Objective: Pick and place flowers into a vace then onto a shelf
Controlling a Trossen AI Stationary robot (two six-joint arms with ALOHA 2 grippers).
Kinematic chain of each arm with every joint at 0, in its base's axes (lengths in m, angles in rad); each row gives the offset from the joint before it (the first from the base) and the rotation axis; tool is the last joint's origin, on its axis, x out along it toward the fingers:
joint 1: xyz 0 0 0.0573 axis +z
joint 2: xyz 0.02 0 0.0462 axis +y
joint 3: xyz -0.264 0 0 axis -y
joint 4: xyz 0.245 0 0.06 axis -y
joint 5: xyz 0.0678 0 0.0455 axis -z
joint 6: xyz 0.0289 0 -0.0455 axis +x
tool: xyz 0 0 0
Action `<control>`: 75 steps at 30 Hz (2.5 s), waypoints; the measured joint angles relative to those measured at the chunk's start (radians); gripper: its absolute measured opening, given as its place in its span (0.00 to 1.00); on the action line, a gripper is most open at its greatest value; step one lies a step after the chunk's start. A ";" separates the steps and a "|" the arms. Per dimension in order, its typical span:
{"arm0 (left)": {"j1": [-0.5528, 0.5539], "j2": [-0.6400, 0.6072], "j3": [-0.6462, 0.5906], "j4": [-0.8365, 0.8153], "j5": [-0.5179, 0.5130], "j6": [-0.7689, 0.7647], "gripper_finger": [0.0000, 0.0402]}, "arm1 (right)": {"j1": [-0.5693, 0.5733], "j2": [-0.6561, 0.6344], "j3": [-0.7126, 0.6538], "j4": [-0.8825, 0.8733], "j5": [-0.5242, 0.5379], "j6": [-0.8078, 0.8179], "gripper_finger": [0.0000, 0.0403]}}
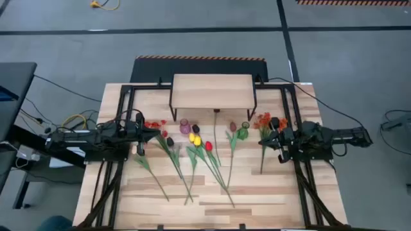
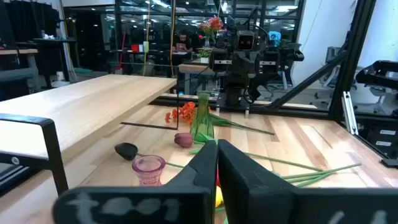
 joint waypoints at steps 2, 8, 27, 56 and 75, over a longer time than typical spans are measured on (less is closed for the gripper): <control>0.000 0.000 0.000 0.000 0.000 -0.002 0.00 | 0.000 0.000 0.000 0.000 0.000 0.000 0.00; 0.000 0.000 0.000 0.000 0.000 0.000 0.00 | 0.000 0.000 0.000 0.000 0.000 0.000 0.00; 0.000 0.000 0.000 0.000 0.000 -0.002 0.00 | 0.000 0.000 0.000 0.000 0.000 0.000 0.00; 0.000 0.000 0.000 0.000 0.000 0.000 0.00 | 0.000 0.000 0.000 0.000 0.000 0.000 0.00; 0.000 0.000 0.000 0.000 0.000 -0.005 0.00 | 0.000 0.000 0.000 0.000 0.000 0.000 0.00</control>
